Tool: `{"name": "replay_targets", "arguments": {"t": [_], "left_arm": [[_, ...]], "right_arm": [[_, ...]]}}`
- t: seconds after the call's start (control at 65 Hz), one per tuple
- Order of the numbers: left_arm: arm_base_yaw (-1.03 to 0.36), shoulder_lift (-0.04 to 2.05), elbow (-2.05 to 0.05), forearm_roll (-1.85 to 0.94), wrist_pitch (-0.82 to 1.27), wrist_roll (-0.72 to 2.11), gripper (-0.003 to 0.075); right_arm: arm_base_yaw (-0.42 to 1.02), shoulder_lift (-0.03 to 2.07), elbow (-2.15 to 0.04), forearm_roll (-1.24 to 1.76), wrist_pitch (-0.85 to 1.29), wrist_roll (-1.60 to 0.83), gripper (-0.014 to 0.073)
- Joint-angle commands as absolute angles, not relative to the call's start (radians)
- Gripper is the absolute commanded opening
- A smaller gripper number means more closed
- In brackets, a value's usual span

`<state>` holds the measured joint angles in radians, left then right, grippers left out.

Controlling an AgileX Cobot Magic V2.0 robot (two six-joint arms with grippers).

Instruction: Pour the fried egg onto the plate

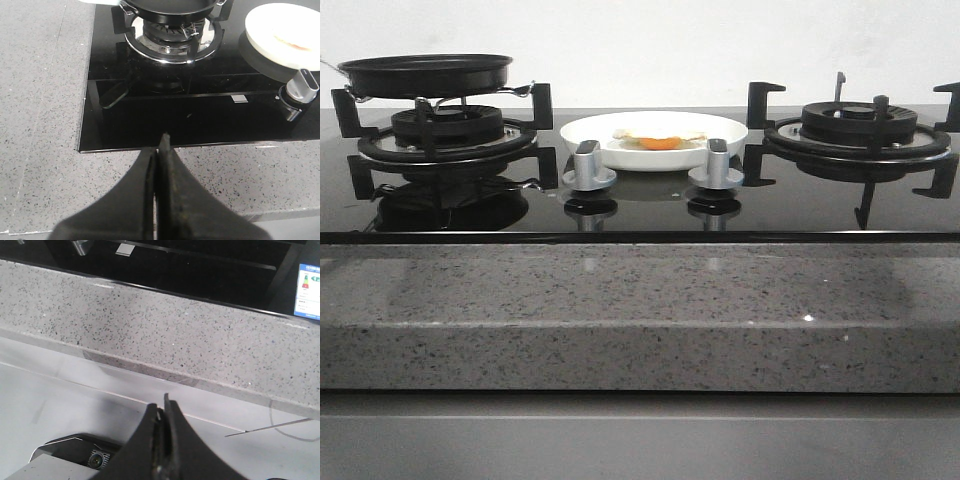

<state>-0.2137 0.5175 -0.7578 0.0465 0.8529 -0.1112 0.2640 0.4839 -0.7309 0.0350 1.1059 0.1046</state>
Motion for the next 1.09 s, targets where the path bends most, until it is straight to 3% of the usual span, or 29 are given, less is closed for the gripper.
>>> {"name": "replay_targets", "arguments": {"t": [0.0,0.339,0.662,1.078], "left_arm": [[-0.222,0.522,-0.781,0.044,0.779,-0.118,-0.0019],[-0.21,0.486,-0.759,0.052,0.759,-0.116,-0.0019],[-0.109,0.223,-0.403,0.061,0.286,-0.116,-0.0019],[-0.072,-0.019,-0.003,0.0,-0.069,-0.116,-0.0019]], "right_arm": [[0.264,0.488,-0.751,0.022,1.057,0.096,-0.007],[0.264,0.488,-0.751,0.022,1.057,0.096,-0.007],[0.264,0.488,-0.751,0.022,1.057,0.096,-0.007],[0.264,0.488,-0.751,0.022,1.057,0.096,-0.007]]}}
